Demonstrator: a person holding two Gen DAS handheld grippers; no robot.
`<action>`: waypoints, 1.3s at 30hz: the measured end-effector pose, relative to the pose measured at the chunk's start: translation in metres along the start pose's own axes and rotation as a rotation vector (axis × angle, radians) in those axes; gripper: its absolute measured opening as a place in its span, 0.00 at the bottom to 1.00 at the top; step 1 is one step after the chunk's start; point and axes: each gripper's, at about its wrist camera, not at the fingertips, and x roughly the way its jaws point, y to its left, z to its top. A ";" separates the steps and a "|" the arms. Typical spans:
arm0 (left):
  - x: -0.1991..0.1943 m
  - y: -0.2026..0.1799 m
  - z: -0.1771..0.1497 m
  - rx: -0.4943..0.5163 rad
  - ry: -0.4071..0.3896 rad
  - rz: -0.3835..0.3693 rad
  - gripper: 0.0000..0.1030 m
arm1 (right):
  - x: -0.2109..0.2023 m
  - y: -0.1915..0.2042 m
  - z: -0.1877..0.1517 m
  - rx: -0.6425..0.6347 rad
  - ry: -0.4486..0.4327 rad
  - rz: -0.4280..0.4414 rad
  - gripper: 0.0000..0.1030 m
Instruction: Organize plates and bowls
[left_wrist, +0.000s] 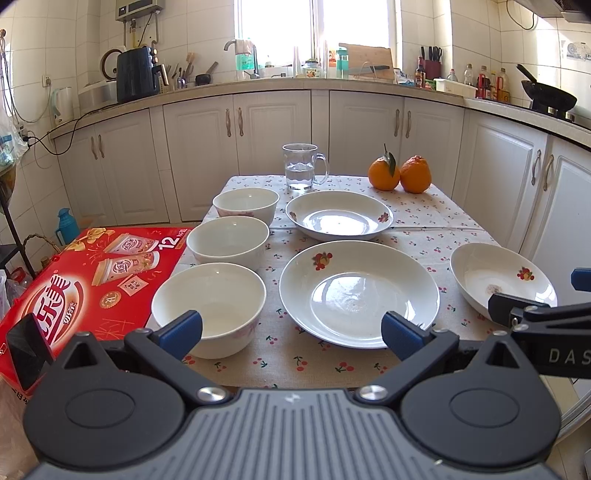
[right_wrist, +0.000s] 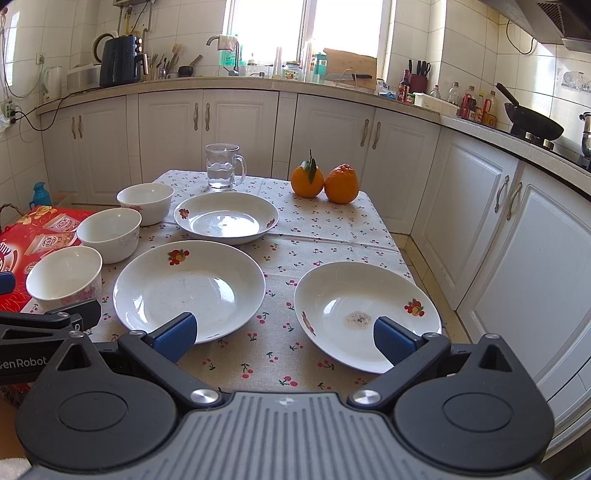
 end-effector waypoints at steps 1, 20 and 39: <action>0.001 0.000 0.000 0.000 0.000 0.000 0.99 | 0.000 0.000 0.000 0.000 -0.001 0.000 1.00; 0.006 -0.003 -0.001 0.015 0.003 -0.001 0.99 | 0.001 -0.002 0.000 0.002 0.001 0.006 1.00; 0.030 -0.015 0.041 0.096 -0.001 -0.113 0.99 | 0.016 -0.026 0.012 -0.032 -0.001 0.010 1.00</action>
